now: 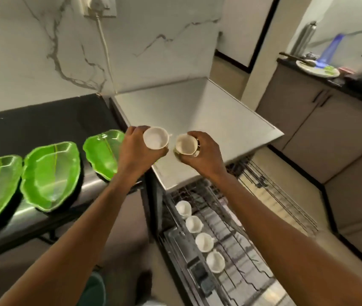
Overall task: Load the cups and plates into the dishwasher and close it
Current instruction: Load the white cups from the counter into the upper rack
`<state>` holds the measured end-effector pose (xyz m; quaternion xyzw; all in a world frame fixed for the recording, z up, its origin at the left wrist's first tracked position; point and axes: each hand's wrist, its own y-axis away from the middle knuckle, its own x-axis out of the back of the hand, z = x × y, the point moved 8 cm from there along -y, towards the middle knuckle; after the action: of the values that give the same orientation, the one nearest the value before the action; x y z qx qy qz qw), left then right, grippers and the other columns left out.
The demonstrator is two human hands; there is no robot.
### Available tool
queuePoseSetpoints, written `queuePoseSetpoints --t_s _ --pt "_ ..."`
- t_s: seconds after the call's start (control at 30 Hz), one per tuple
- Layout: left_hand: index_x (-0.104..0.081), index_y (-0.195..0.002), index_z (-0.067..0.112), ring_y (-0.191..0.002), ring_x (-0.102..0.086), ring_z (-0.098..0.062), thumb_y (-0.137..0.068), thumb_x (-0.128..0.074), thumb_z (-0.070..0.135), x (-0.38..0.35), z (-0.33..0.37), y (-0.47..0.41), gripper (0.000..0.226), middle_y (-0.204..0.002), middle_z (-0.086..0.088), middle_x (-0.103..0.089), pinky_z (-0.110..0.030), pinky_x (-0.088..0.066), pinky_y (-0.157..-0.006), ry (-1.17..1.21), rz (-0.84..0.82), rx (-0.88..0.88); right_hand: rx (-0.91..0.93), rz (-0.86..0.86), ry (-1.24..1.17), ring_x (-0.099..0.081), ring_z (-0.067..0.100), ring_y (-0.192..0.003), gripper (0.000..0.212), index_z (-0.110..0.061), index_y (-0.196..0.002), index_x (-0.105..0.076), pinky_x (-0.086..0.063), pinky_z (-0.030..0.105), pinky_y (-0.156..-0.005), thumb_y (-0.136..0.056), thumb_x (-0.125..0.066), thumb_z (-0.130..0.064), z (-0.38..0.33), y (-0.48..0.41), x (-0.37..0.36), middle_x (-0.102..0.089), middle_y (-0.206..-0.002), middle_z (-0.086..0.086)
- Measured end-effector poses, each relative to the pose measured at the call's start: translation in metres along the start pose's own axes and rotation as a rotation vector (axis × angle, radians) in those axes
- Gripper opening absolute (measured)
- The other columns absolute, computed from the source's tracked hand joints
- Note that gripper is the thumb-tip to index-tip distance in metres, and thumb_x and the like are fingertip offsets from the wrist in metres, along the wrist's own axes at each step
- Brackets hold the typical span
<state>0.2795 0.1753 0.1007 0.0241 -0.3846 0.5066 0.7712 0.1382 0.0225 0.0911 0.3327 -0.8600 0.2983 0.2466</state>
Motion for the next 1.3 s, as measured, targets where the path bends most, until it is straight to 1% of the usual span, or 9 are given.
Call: queuePoseSetpoints --t_s 0.1,0.27,0.37,0.53,0.67,0.8,1.0,1.13,1.3 --pt "-0.062 -0.113 0.022 -0.1 -0.058 -0.019 -0.054 -0.083 0.05 -0.036 0.036 0.028 0.069 -0.112 0.0 -0.059 -0.027 -0.043 -0.082 0.01 -0.077 -0.022 -0.056 0.028 0.032 -0.058 0.017 -0.11 0.067 -0.016 -0.123 -0.058 -0.043 0.025 -0.09 -0.065 -0.085 -0.034 0.031 0.034 0.043 -0.062 -0.121 0.002" --pt "-0.06 -0.115 0.022 -0.101 -0.058 -0.022 -0.056 -0.082 0.054 -0.105 0.08 0.061 0.07 -0.113 -0.001 -0.058 -0.032 -0.045 -0.081 0.024 -0.209 -0.078 -0.121 0.083 0.093 -0.059 0.02 -0.104 0.062 -0.014 -0.119 -0.06 -0.042 0.024 -0.083 -0.065 -0.083 -0.036 0.09 0.079 0.098 -0.064 -0.114 0.003" --pt "-0.059 -0.116 0.022 -0.101 -0.058 -0.021 -0.058 -0.084 0.048 -0.153 0.097 0.074 0.068 -0.113 -0.001 -0.057 -0.027 -0.039 -0.076 0.032 -0.293 -0.111 -0.205 0.107 0.135 -0.058 0.014 -0.104 0.062 -0.019 -0.119 -0.059 -0.039 0.021 -0.081 -0.066 -0.084 -0.039 0.132 0.099 0.122 -0.064 -0.116 -0.001" --pt "-0.058 -0.12 0.023 -0.102 -0.056 -0.017 -0.059 -0.083 0.046 -0.235 0.117 0.089 0.07 -0.114 0.0 -0.056 -0.025 -0.038 -0.077 0.031 -0.445 -0.131 -0.358 0.118 0.174 -0.054 0.008 -0.103 0.066 -0.022 -0.123 -0.057 -0.041 0.025 -0.082 -0.068 -0.082 -0.047 0.204 0.127 0.154 -0.061 -0.119 -0.005" --pt "-0.054 -0.122 0.024 -0.104 -0.054 -0.015 -0.06 -0.084 0.043 -0.296 0.129 0.102 0.072 -0.116 0.002 -0.052 -0.029 -0.041 -0.082 0.073 -0.571 -0.138 -0.479 0.148 0.142 -0.056 0.014 -0.104 0.07 -0.018 -0.123 -0.056 -0.047 0.032 -0.083 -0.065 -0.085 -0.044 0.26 0.148 0.178 -0.06 -0.12 -0.002" --pt "-0.053 -0.125 0.021 -0.103 -0.054 -0.018 -0.061 -0.083 0.041 -0.345 0.133 0.116 0.074 -0.117 0.0 -0.05 -0.028 -0.041 -0.08 0.046 -0.636 -0.157 -0.555 0.155 0.159 -0.053 0.01 -0.099 0.068 -0.02 -0.121 -0.056 -0.039 0.027 -0.077 -0.064 -0.084 -0.043 0.305 0.169 0.189 -0.06 -0.115 -0.004" --pt "-0.051 -0.124 0.021 -0.1 -0.056 -0.022 -0.061 -0.082 0.04 -0.43 0.12 0.148 0.073 -0.118 0.0 -0.048 -0.034 -0.046 -0.078 -0.03 -0.736 -0.151 -0.615 -0.021 0.202 -0.045 0.008 -0.101 0.076 -0.016 -0.13 -0.053 -0.033 0.024 -0.081 -0.065 -0.084 -0.037 0.392 0.198 0.174 -0.051 -0.115 -0.004" --pt "-0.049 -0.127 0.022 -0.104 -0.056 -0.025 -0.06 -0.082 0.04 -0.489 0.108 0.172 0.077 -0.121 0.0 -0.048 -0.036 -0.048 -0.079 -0.121 -0.809 -0.151 -0.594 -0.227 0.2 -0.046 0.009 -0.104 0.073 -0.018 -0.127 -0.052 -0.041 0.027 -0.084 -0.063 -0.086 -0.032 0.446 0.209 0.15 -0.052 -0.122 -0.001" --pt "-0.051 -0.127 0.022 -0.108 -0.057 -0.027 -0.061 -0.085 0.038 -0.55 0.096 0.196 0.076 -0.126 -0.003 -0.052 -0.038 -0.049 -0.084 -0.226 -0.853 -0.131 -0.593 -0.489 0.194 -0.05 0.016 -0.107 0.076 -0.021 -0.123 -0.048 -0.046 0.032 -0.082 -0.06 -0.086 -0.04 0.5 0.224 0.127 -0.05 -0.121 -0.002"
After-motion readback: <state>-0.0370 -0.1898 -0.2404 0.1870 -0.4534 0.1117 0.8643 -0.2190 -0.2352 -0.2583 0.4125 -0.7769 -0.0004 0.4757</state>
